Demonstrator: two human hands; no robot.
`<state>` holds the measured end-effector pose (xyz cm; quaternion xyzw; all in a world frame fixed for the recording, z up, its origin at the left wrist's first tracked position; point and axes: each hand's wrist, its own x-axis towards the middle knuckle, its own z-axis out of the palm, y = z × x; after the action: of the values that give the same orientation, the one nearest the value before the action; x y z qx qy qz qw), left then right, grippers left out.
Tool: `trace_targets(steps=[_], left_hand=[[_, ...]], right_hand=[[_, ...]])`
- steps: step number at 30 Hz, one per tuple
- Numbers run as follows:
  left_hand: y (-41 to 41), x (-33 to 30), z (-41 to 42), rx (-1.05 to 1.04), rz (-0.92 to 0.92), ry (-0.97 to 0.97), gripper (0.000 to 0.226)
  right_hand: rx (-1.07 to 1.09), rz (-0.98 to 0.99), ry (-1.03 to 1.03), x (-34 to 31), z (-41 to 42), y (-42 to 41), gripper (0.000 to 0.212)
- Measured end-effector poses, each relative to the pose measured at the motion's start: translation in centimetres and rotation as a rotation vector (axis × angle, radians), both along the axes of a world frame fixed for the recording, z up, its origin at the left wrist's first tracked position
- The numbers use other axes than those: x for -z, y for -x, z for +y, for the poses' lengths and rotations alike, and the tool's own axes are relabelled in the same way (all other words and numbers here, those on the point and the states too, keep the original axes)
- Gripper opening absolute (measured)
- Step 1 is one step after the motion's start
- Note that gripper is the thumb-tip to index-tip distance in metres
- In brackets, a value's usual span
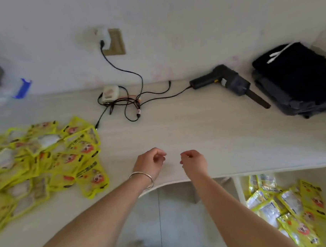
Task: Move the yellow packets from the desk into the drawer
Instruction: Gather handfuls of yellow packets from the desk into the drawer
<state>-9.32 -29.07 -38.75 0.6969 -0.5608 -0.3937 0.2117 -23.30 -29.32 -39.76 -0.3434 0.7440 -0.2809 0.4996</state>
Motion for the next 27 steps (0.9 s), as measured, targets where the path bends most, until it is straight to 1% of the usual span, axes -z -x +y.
trace_targets(steps=[4, 7, 12, 15, 18, 20, 21, 22, 24, 25, 27], left_hand=[[-9.9, 0.1, 1.2, -0.152, -0.023, 0.001, 0.019], [-15.9, 0.5, 2.2, -0.268, -0.012, -0.016, 0.019], [-22.6, 1.5, 3.4, -0.47, -0.142, -0.081, 0.021], [-25.0, 2.5, 3.3, -0.66, -0.207, -0.161, 0.024], [-25.9, 3.3, 3.0, -0.791, -0.247, -0.258, 0.039], [-26.0, 3.7, 2.4, -0.814, -0.285, -0.303, 0.046], [-26.0, 3.8, 2.0, -0.808, -0.32, -0.322, 0.047], [-26.0, 3.9, 1.6, -0.803, -0.348, -0.34, 0.047], [-25.8, 3.7, 0.7, -0.82, -0.328, -0.364, 0.046], [-25.7, 3.7, 0.3, -0.844, -0.289, -0.372, 0.045], [-25.5, 3.9, -0.4, -0.862, -0.225, -0.369, 0.044]], right_hand=[[-0.166, 0.015, -0.023, 0.3, -0.7, -8.8, 0.02], [-0.273, 0.022, -0.041, 0.7, -0.8, -14.5, 0.022], [-0.417, 0.062, -0.05, 0.9, -2.1, -20.8, 0.023], [-0.538, 0.143, -0.036, 0.9, -3.8, -23.3, 0.027], [-0.629, 0.229, -0.012, 0.8, -5.5, -25.1, 0.038], [-0.698, 0.258, 0.014, 1.0, -6.8, -26.1, 0.046], [-0.73, 0.267, 0.023, 1.0, -7.4, -26.6, 0.048], [-0.756, 0.272, 0.026, 1.2, -8.1, -27.1, 0.045], [-0.784, 0.289, 0.025, 1.3, -9.3, -28.1, 0.028], [-0.795, 0.293, 0.016, 1.5, -9.9, -28.8, 0.029], [-0.814, 0.279, -0.031, 1.9, -10.4, -29.8, 0.041]])
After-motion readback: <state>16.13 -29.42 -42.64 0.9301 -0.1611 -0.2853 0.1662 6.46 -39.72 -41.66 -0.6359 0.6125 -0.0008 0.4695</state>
